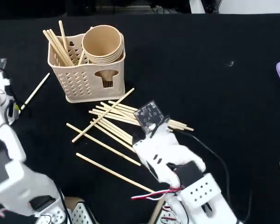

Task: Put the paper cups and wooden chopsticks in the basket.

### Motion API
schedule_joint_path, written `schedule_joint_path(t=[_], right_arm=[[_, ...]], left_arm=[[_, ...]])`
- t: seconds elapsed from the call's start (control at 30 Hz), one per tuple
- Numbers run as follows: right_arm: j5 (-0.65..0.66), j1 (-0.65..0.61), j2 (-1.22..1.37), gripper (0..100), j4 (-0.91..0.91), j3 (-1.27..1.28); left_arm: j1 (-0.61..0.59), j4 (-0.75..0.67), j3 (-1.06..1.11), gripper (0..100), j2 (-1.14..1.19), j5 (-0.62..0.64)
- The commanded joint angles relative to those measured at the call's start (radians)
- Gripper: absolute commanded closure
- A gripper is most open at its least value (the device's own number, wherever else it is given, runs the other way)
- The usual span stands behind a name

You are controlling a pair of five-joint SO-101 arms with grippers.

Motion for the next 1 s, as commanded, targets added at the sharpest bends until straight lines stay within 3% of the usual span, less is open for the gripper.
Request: schedule_joint_path(t=[0.0, 0.3, 0.67, 0.77, 0.97], right_arm=[[-0.011, 0.023, -0.064, 86.1, -0.029, 0.028], [-0.011, 0.023, -0.076, 86.1, -0.032, 0.047], [-0.011, 0.023, -0.084, 86.1, -0.035, 0.054], [-0.011, 0.023, -0.084, 86.1, -0.035, 0.056], [-0.011, 0.023, -0.084, 86.1, -0.037, 0.056]], left_arm=[[0.03, 0.023, -0.226, 86, 0.15, -0.041], [0.074, 0.028, -0.495, 86, 0.442, -0.089], [0.101, 0.075, -0.541, 87, 0.546, -0.124], [0.085, 0.097, -0.541, 97, 0.551, -0.127], [0.036, 0.215, -0.567, 97, 0.532, -0.178]])
